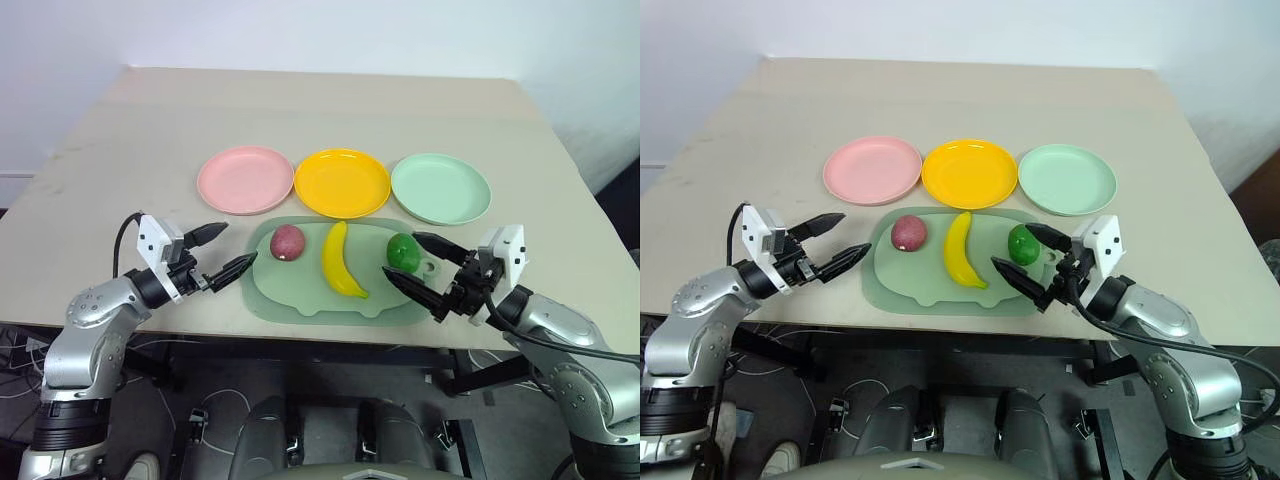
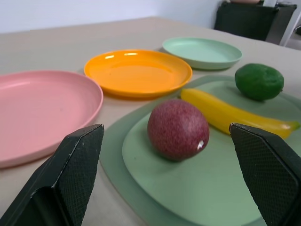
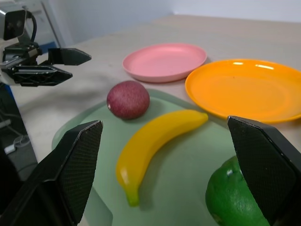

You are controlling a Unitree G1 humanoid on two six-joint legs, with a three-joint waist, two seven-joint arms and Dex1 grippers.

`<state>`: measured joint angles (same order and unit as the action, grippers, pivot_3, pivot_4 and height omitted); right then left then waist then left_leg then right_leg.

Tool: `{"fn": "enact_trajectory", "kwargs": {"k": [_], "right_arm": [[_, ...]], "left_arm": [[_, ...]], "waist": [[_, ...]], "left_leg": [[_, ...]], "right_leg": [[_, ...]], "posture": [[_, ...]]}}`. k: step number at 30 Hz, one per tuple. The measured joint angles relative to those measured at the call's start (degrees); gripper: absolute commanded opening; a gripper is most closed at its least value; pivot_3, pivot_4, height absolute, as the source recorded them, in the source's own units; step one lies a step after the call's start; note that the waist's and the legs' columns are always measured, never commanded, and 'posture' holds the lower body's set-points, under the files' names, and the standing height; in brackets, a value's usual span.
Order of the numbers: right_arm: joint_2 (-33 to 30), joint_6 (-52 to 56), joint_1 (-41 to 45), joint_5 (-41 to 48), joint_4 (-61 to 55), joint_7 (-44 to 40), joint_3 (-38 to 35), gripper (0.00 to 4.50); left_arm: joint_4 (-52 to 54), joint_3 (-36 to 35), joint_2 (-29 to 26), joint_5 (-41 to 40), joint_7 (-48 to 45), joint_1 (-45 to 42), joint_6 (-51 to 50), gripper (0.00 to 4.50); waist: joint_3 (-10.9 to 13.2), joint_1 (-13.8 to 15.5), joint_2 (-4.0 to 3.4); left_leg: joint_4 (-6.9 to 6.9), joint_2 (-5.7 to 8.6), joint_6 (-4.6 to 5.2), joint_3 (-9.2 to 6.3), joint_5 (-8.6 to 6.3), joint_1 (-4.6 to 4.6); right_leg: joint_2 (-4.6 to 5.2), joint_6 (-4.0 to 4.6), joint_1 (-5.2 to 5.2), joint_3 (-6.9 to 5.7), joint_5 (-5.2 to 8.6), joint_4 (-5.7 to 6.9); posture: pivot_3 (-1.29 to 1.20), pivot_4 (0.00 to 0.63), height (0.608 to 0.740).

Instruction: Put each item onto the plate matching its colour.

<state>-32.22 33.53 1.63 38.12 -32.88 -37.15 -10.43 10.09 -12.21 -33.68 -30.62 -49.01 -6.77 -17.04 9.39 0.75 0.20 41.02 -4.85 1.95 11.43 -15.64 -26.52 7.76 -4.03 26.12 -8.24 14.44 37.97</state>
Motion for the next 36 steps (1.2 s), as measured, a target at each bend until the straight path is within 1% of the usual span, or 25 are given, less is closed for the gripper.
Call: {"fn": "enact_trajectory", "kwargs": {"k": [4,11,17,23,28,36], "right_arm": [[-0.2,0.6,1.2,0.3,0.6,0.2,0.1,4.5],[-0.4,3.7,4.1,0.4,0.7,3.7,0.7,4.5],[-0.4,7.3,5.0,1.6,1.1,6.4,0.5,4.5],[-0.4,11.5,7.7,1.1,2.3,11.1,0.7,4.5],[-0.4,15.2,8.3,1.4,3.5,12.7,1.0,4.5],[1.8,16.8,11.9,-2.5,8.7,16.6,4.4,4.5]], "left_arm": [[1.5,0.1,0.3,0.1,1.2,0.4,-0.1,4.48],[4.0,0.4,0.7,0.0,3.5,0.0,-2.2,4.48],[4.0,1.3,0.7,-0.1,3.0,-1.2,-2.6,4.48],[4.0,1.8,0.7,-0.8,1.9,-1.1,-2.6,4.48],[4.0,2.2,1.3,-0.8,1.7,-1.0,-2.4,4.48],[4.0,2.1,1.2,-0.8,1.3,0.5,-2.1,4.48]], "waist": [[0.0,0.0,0.0],[0.0,-0.1,0.0],[0.0,-0.2,0.0],[0.0,-0.2,0.0],[0.0,-0.3,0.0],[0.0,-0.5,0.0]], "left_leg": [[0.01,-0.01,-0.02,-0.01,-0.01,0.02],[0.02,-0.02,-0.02,0.01,0.01,0.03],[0.02,-0.02,-0.02,0.03,0.01,0.02],[0.02,-0.02,-0.04,0.05,0.01,0.01],[0.02,-0.02,-0.03,0.07,0.02,0.01],[0.01,-0.03,-0.04,0.12,0.02,0.0]], "right_leg": [[0.0,0.01,0.01,0.0,0.0,0.01],[-0.01,0.02,0.03,0.03,-0.01,0.01],[-0.02,0.01,0.0,0.03,-0.01,0.02],[-0.02,0.02,0.03,0.05,-0.01,0.03],[-0.02,0.01,0.03,0.06,-0.01,0.03],[-0.02,0.0,0.07,0.08,-0.02,0.04]], "posture": [[0.0,0.15,0.695],[0.0,0.15,0.695],[0.0,0.15,0.695],[0.0,0.15,0.695],[0.0,0.15,0.695],[0.0,0.15,0.695]]}}
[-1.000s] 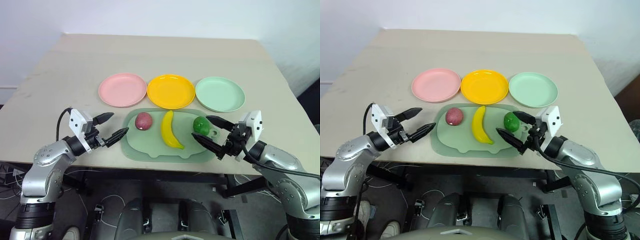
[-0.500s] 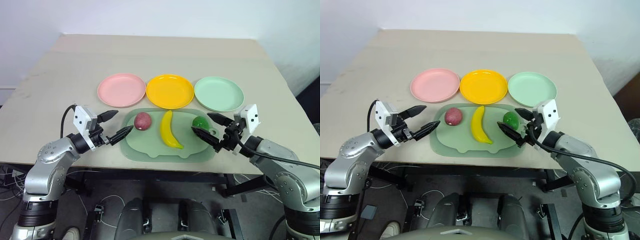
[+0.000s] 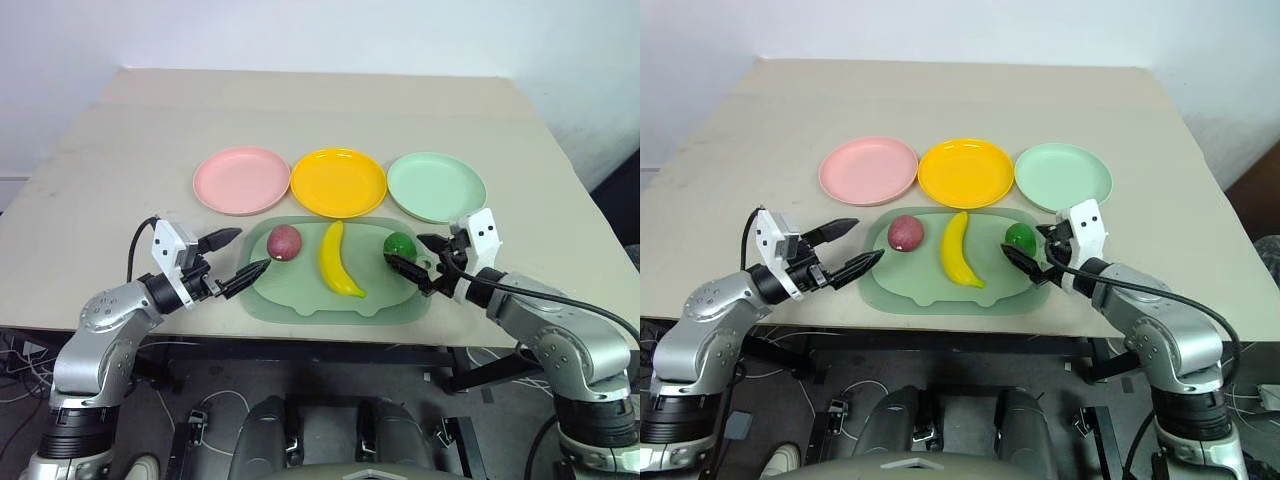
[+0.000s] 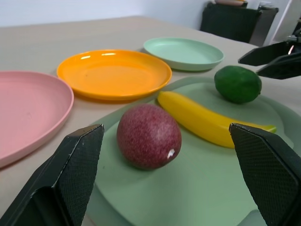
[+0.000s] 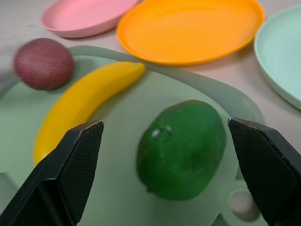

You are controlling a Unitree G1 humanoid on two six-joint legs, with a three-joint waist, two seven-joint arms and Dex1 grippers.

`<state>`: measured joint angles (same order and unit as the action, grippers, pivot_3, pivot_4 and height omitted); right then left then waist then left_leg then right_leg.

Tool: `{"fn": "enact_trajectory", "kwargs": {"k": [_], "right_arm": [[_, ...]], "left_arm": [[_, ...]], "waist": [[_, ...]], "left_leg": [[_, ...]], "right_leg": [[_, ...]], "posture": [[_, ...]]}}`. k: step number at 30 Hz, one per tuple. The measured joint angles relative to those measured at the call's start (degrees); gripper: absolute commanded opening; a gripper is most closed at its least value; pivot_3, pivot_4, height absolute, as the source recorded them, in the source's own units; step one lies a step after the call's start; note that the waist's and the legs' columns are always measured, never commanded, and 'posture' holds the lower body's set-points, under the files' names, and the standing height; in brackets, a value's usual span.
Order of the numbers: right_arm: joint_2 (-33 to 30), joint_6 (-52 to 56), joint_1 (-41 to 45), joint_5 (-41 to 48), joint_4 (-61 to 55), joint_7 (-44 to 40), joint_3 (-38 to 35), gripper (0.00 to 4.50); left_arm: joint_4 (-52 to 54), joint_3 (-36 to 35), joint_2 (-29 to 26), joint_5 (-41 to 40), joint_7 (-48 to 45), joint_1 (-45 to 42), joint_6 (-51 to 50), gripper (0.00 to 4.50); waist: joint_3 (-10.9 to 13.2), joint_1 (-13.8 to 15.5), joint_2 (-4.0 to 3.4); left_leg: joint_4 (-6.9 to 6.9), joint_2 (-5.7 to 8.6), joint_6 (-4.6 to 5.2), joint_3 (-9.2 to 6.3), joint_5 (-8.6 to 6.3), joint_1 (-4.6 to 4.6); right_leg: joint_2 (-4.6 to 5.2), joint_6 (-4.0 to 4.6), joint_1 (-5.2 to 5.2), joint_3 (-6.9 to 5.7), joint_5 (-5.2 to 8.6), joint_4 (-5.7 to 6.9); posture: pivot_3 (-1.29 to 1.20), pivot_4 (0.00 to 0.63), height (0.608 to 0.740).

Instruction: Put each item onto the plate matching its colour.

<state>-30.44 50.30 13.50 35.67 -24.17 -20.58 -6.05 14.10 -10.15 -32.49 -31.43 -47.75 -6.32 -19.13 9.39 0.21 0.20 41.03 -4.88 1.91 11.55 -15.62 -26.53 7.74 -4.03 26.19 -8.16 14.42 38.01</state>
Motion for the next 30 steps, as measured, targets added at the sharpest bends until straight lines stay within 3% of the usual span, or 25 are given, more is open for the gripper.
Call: {"fn": "enact_trajectory", "kwargs": {"k": [8,11,14,15,24,30], "right_arm": [[2.2,0.2,3.9,-5.1,9.0,1.6,3.1,4.5],[2.3,0.2,5.2,-6.3,10.7,1.8,3.1,3.95],[2.3,-0.1,5.3,-6.9,10.8,1.4,3.0,2.99],[2.3,0.0,5.2,-6.8,10.6,1.1,2.7,2.91],[2.0,4.3,8.7,-1.6,4.8,-0.4,-2.0,2.91],[1.0,-1.7,19.9,-9.8,18.7,1.2,0.9,2.91]], "left_arm": [[0.1,0.1,0.0,0.5,0.5,0.7,0.1,4.48],[0.1,0.2,0.1,0.9,0.5,0.7,0.5,4.5],[0.1,0.2,0.2,1.0,0.5,0.7,0.7,4.5],[0.1,0.2,0.2,1.0,0.5,0.7,0.7,4.5],[0.1,0.2,0.2,1.4,1.1,0.7,1.0,4.5],[0.2,0.2,0.5,1.5,2.6,0.3,0.8,4.5]], "waist": [[0.0,-0.1,0.0],[0.0,-0.2,0.0],[0.0,-0.2,0.0],[0.0,-0.2,0.0],[0.0,-1.2,-0.02],[0.0,-1.0,-0.03]], "left_leg": [[0.0,0.0,-0.01,0.06,0.0,-0.01],[0.0,0.0,-0.02,0.07,-0.01,-0.01],[-0.01,-0.01,-0.04,0.08,-0.02,-0.01],[-0.01,-0.01,-0.04,0.08,-0.02,-0.02],[-0.03,-0.02,-0.04,0.12,-0.02,-0.01],[-0.03,0.0,0.0,0.26,-0.01,-0.02]], "right_leg": [[0.0,-0.11,0.03,0.02,-0.06,0.02],[0.0,-0.12,0.04,0.03,-0.06,0.02],[0.0,-0.12,0.05,0.03,-0.07,0.02],[0.0,-0.12,0.06,0.04,-0.07,0.02],[0.0,-0.12,0.1,0.09,-0.08,0.04],[0.0,-0.11,0.15,0.13,-0.08,0.04]], "posture": [[0.0,0.15,0.695],[0.0,0.15,0.695],[0.0,0.15,0.695],[0.0,0.15,0.695],[0.0,0.15,0.695],[0.0,0.15,0.695]]}}
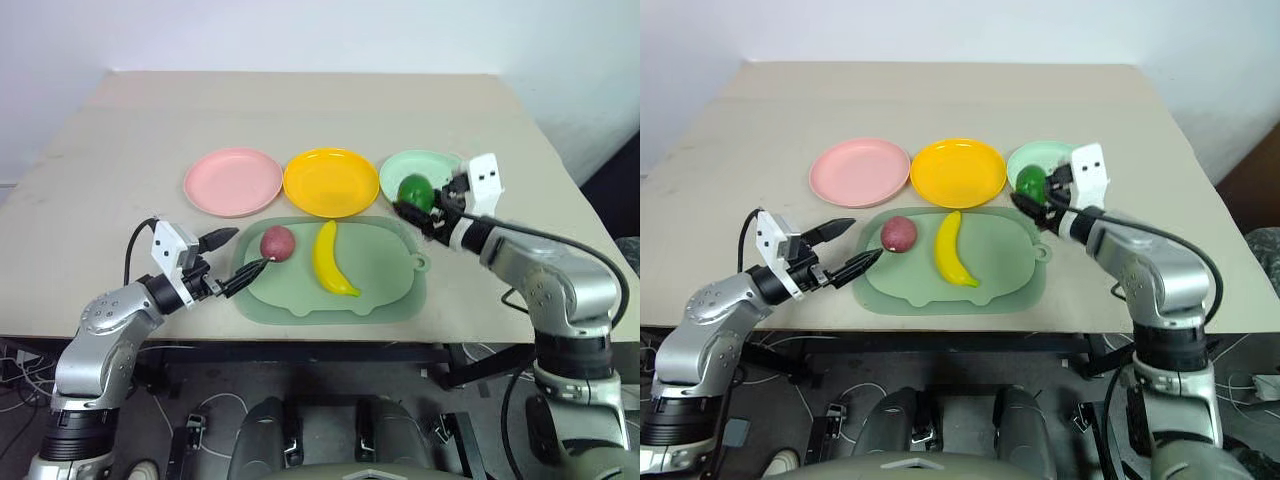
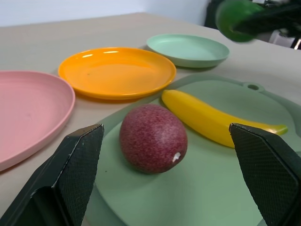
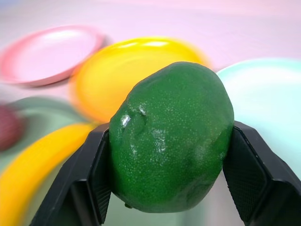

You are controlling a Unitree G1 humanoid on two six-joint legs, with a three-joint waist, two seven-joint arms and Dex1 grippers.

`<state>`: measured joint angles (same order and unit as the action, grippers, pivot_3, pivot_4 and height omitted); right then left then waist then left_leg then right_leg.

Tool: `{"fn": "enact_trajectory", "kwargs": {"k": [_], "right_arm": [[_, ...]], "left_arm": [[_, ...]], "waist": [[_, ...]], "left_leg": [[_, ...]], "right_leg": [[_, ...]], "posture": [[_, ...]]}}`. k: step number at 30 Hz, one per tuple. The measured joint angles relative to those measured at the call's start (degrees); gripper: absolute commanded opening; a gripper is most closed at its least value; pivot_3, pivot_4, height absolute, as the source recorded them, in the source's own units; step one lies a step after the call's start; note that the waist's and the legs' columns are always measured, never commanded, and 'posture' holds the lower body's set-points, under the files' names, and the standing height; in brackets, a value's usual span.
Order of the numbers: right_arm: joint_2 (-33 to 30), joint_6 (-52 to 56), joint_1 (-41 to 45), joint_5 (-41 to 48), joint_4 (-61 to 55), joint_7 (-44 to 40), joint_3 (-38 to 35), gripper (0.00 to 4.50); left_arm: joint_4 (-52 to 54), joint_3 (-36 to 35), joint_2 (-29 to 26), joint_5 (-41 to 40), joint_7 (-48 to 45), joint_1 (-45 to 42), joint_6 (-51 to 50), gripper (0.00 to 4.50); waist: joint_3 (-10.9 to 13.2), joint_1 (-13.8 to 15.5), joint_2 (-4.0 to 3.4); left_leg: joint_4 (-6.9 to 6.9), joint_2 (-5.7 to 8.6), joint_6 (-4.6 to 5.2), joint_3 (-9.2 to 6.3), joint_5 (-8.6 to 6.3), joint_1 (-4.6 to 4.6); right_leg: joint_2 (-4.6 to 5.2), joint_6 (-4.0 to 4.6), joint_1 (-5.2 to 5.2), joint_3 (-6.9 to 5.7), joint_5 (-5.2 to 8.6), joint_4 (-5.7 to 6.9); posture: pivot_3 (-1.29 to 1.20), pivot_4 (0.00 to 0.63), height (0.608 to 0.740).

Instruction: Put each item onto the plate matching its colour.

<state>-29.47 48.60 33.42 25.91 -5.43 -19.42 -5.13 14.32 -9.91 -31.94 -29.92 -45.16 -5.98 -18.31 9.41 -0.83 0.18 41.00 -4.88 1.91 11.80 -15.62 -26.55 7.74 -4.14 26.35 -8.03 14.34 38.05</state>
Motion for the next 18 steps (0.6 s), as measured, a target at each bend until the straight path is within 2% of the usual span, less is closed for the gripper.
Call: {"fn": "enact_trajectory", "kwargs": {"k": [8,12,13,16,18], "right_arm": [[1.2,-13.6,12.8,-11.7,30.9,-0.4,4.0,2.91],[3.1,-19.9,17.8,-15.3,42.2,-2.1,5.3,2.91],[3.6,-20.9,18.8,-16.2,44.5,-2.3,5.5,3.63],[4.0,-22.9,20.0,-17.6,48.4,-3.5,5.9,4.48],[4.3,-23.3,20.1,-18.1,49.1,-3.7,5.9,4.48]], "left_arm": [[0.9,0.2,0.8,0.0,1.6,-0.3,-0.3,4.5],[1.6,0.4,1.0,0.0,2.0,-0.1,-0.4,4.5],[1.7,0.4,1.0,0.0,2.0,-0.1,-0.5,4.5],[1.7,0.3,1.0,0.0,2.2,0.0,-0.8,4.5],[1.7,0.2,1.0,0.0,2.3,0.0,-1.0,4.5]], "waist": [[0.0,-0.7,-0.04],[0.0,-1.6,-0.05],[0.0,-1.7,-0.06],[0.0,-1.7,-0.07],[0.0,-1.7,-0.07]], "left_leg": [[-0.02,0.03,0.0,0.37,0.03,0.01],[-0.04,0.03,-0.01,0.44,0.05,0.01],[-0.04,0.03,-0.02,0.44,0.05,0.01],[-0.03,0.02,-0.03,0.45,0.06,0.01],[-0.04,0.02,-0.03,0.45,0.05,0.01]], "right_leg": [[-0.09,-0.1,0.13,0.13,-0.05,0.11],[-0.09,-0.13,0.14,0.13,-0.04,0.15],[-0.09,-0.13,0.14,0.13,-0.04,0.16],[-0.08,-0.14,0.14,0.13,-0.04,0.18],[-0.08,-0.14,0.15,0.14,-0.04,0.18]], "posture": [[0.0,0.15,0.695],[0.0,0.15,0.695],[0.0,0.15,0.695],[0.0,0.15,0.695],[0.0,0.15,0.695]]}}
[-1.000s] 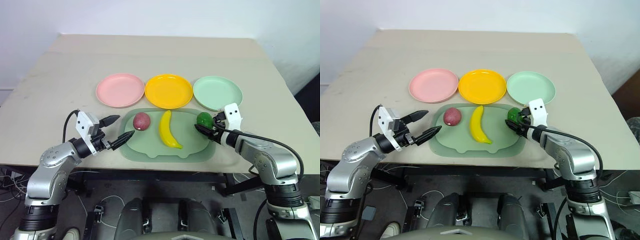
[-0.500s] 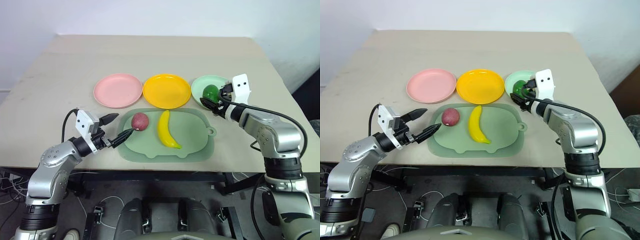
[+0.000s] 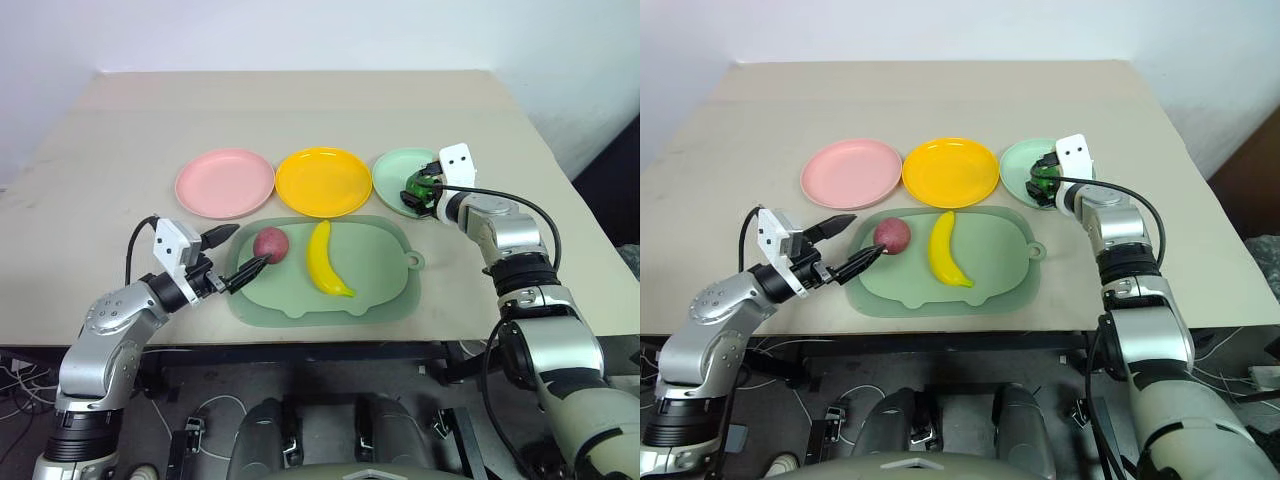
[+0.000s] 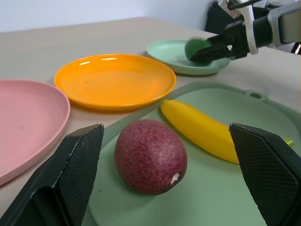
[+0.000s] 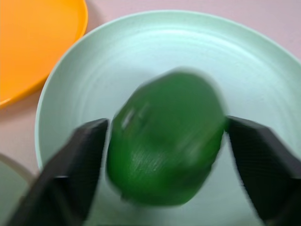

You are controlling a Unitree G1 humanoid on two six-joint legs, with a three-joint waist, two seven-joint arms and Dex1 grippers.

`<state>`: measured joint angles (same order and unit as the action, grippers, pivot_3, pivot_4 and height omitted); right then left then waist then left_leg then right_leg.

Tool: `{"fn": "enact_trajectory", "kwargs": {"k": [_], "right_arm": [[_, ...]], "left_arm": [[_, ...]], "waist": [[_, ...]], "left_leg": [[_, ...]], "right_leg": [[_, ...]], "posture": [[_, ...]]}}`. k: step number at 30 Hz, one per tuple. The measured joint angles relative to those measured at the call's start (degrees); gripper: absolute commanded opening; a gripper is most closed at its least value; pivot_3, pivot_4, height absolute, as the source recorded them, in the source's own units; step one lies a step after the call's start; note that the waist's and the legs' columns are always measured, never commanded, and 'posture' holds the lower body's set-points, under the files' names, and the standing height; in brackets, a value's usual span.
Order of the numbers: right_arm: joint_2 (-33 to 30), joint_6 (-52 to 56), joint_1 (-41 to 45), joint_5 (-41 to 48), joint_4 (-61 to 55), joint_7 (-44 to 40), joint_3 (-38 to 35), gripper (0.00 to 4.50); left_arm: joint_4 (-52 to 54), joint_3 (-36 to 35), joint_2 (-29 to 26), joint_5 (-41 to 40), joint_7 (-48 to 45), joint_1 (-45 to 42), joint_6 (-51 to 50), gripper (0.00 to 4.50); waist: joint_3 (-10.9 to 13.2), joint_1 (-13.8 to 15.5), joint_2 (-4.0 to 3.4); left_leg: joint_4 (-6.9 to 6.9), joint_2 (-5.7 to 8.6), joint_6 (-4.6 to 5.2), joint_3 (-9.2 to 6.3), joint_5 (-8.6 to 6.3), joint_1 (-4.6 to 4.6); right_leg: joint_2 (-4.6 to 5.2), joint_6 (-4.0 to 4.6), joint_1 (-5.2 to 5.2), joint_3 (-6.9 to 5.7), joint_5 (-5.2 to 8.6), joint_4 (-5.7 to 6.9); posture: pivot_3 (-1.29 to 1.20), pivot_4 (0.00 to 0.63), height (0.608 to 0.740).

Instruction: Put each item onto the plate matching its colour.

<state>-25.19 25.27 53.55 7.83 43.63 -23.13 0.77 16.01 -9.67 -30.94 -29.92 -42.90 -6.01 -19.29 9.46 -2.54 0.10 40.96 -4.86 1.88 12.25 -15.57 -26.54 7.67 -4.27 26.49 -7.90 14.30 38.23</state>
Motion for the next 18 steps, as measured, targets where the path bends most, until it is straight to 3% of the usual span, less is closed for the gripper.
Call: {"fn": "enact_trajectory", "kwargs": {"k": [4,7,13,18], "right_arm": [[-0.1,0.3,-0.2,-0.3,-1.2,-0.8,-0.1,4.48],[-0.7,3.5,-2.8,0.9,-8.9,-2.0,-1.4,4.48],[-2.8,21.2,-13.1,9.6,-36.8,-4.2,-6.7,4.48],[-0.7,39.5,-16.0,19.4,-54.4,-2.5,-10.9,4.48]], "left_arm": [[0.0,-0.1,-0.2,0.0,0.0,0.3,0.0,4.5],[0.2,-0.2,-0.3,0.0,0.4,0.6,-0.2,4.5],[1.1,-0.3,-0.4,0.0,1.0,0.9,-0.4,4.5],[0.9,-0.4,-0.5,0.0,1.1,0.7,-0.4,4.5]], "waist": [[0.0,0.0,-0.02],[0.0,0.1,-0.02],[0.0,0.2,-0.02],[0.0,0.1,-0.02]], "left_leg": [[0.0,-0.01,-0.01,0.0,0.0,-0.01],[-0.01,-0.02,-0.01,-0.1,0.0,-0.01],[0.0,-0.1,-0.02,-0.19,-0.01,0.0],[-0.01,-0.13,-0.05,-0.24,-0.05,0.01]], "right_leg": [[0.0,0.0,0.04,0.02,0.0,0.01],[0.02,0.0,0.05,0.04,0.0,0.01],[0.04,0.01,0.04,0.05,-0.01,0.01],[0.04,0.05,0.05,0.06,-0.01,0.0]], "posture": [[0.0,0.15,0.695],[0.0,0.15,0.695],[0.0,0.15,0.695],[0.0,0.15,0.695]]}}
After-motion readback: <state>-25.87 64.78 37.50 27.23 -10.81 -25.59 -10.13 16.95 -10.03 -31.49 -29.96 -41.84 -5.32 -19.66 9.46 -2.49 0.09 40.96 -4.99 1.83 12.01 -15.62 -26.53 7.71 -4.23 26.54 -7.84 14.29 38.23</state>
